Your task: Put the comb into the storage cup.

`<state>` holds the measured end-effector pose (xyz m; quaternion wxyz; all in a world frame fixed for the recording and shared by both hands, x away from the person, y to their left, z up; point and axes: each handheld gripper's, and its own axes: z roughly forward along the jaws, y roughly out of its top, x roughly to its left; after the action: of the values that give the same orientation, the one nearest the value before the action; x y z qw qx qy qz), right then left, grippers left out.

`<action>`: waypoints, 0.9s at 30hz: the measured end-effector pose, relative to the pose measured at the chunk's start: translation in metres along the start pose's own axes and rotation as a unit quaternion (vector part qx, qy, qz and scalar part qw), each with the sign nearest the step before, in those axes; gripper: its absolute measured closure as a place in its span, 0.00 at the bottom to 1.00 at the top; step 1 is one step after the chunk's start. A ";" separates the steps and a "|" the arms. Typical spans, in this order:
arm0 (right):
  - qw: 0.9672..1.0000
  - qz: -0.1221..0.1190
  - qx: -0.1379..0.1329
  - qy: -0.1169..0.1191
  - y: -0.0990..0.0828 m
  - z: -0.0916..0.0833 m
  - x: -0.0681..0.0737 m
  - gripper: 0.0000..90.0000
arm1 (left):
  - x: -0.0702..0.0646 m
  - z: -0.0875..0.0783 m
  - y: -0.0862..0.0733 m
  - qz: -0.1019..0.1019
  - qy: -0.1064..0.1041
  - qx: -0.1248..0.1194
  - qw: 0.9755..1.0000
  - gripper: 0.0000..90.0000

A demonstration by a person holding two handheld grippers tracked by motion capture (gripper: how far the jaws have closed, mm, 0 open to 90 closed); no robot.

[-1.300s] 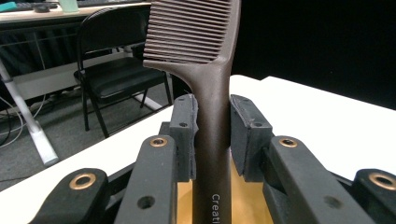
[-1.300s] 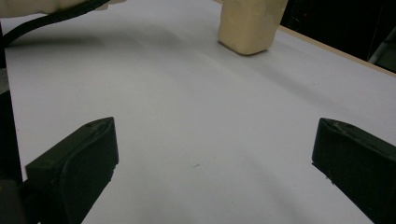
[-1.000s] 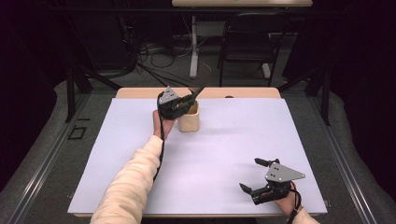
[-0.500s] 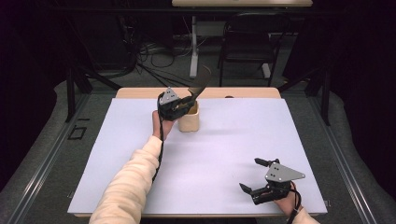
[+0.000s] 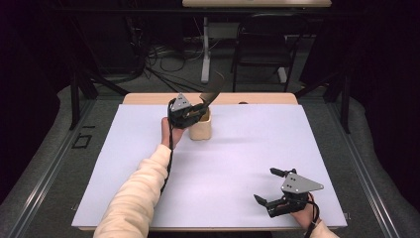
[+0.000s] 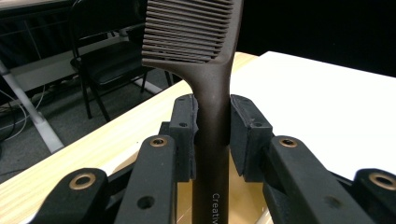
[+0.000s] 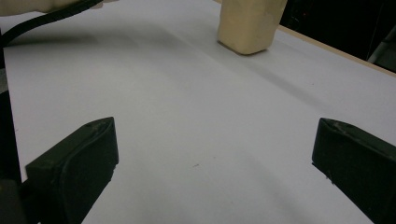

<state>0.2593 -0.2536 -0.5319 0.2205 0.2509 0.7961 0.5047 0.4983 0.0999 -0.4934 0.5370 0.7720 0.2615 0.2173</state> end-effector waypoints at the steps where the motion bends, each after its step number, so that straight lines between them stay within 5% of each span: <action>1: 1.000 0.000 0.000 0.000 0.000 0.000 0.000 0.00 | -0.001 0.000 0.000 0.005 0.003 0.002 1.000 0.80; 27: 1.000 0.005 0.001 0.000 0.000 0.000 -0.001 0.00 | -0.003 0.007 -0.003 0.005 -0.007 0.021 1.000 0.80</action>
<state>0.2601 -0.2537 -0.5320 0.2179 0.2556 0.7952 0.5048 0.4993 0.0942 -0.4990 0.5210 0.7862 0.2584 0.2089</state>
